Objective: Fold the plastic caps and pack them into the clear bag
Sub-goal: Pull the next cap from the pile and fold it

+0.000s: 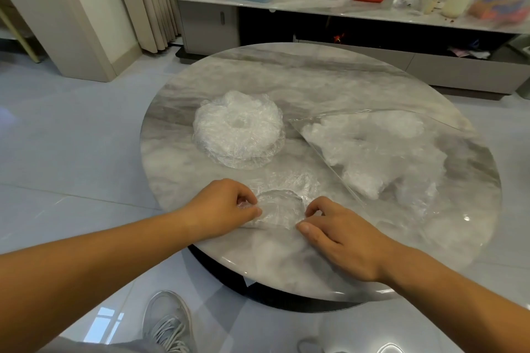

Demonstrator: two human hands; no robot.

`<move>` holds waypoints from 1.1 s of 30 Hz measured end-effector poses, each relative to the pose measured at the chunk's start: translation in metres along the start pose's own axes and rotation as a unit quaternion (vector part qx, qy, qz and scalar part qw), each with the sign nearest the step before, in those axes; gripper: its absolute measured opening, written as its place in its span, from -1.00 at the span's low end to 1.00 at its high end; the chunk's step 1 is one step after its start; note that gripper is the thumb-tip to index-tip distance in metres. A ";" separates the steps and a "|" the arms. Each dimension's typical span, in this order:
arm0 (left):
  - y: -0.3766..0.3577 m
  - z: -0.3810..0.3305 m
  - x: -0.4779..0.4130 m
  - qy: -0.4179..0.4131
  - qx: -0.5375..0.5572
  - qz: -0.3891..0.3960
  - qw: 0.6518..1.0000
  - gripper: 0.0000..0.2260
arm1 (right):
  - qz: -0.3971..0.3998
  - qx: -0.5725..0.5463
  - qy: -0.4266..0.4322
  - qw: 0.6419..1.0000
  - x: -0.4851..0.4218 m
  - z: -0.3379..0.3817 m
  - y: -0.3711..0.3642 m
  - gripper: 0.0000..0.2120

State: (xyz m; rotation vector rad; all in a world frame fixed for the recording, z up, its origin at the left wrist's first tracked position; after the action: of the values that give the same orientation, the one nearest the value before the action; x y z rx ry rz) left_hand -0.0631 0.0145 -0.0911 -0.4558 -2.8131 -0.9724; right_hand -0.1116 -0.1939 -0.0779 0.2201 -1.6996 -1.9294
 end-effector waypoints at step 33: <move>-0.008 0.004 -0.012 -0.042 -0.039 0.032 0.998 -0.19 | -0.217 -0.131 0.053 0.966 -0.013 0.010 0.027 -0.69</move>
State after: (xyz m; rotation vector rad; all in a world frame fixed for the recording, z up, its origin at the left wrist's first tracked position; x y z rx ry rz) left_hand -0.0541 0.0076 -0.1017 -0.6057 -2.8222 -1.0778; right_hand -0.0975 -0.1806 -0.0530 0.6251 -1.3893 -2.3848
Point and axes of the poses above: each hand's wrist, its own x-axis away from the middle knuckle, its own y-axis out of the back of the hand, z = x × y, the point moved 7 cm from there along -x, towards the middle knuckle, and after that the axes turned 15 degrees about x, right-handed, at the moved point
